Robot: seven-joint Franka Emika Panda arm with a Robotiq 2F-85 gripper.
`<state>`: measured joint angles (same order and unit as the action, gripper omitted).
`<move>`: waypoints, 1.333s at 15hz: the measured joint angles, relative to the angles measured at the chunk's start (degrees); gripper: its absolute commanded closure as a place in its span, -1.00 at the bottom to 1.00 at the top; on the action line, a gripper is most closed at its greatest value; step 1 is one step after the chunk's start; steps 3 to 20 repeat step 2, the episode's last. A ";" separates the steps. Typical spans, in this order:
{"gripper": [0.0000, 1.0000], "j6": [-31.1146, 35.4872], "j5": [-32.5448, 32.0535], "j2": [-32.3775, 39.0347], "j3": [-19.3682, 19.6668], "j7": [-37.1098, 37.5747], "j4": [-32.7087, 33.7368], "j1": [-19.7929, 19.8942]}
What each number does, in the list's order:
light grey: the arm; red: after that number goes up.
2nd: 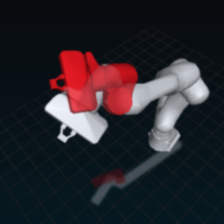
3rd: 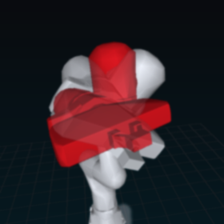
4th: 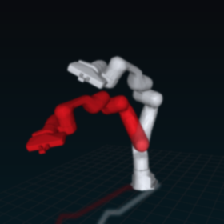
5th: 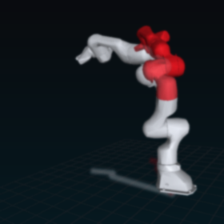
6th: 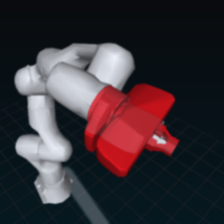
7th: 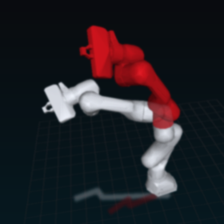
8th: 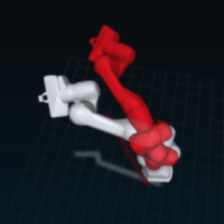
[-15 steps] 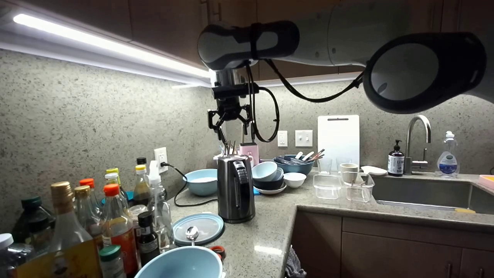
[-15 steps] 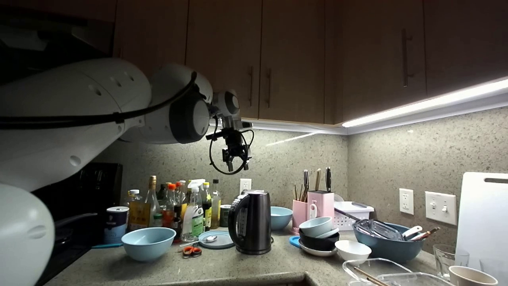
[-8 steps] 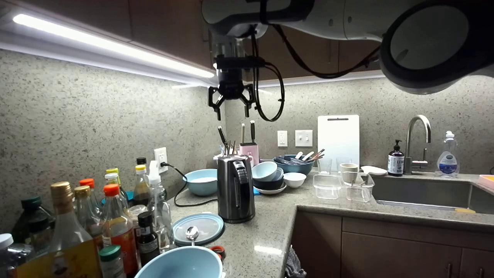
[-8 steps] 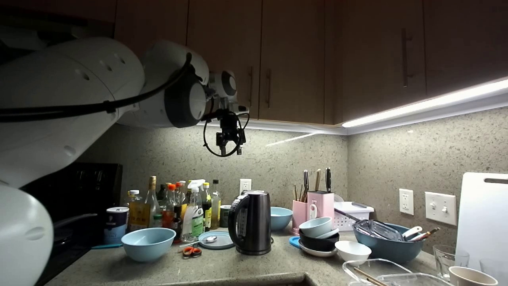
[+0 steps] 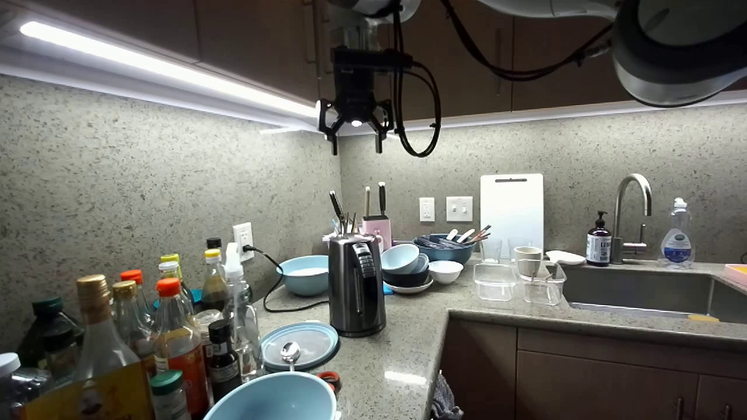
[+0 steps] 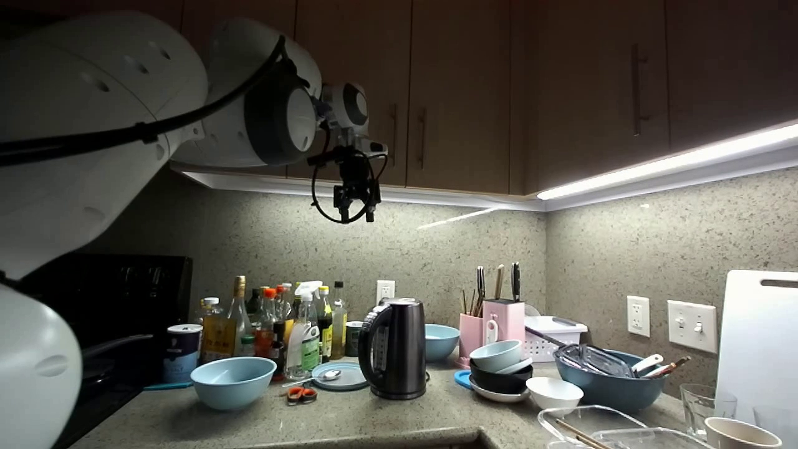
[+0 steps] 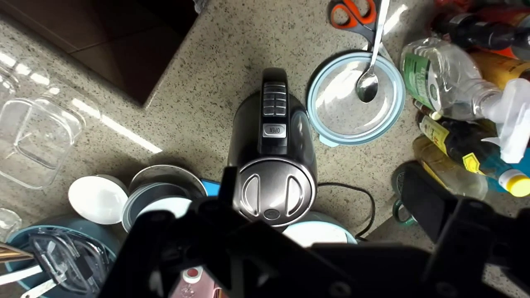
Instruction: Close the lid of the kettle
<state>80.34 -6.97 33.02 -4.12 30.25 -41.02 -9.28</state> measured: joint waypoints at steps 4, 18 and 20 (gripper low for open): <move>-1.00 0.00 0.01 -0.21 0.00 0.00 -0.52 0.04; -1.00 0.00 0.01 -0.21 0.00 0.00 -0.52 0.04; -1.00 0.00 0.01 -0.21 0.00 0.00 -0.52 0.04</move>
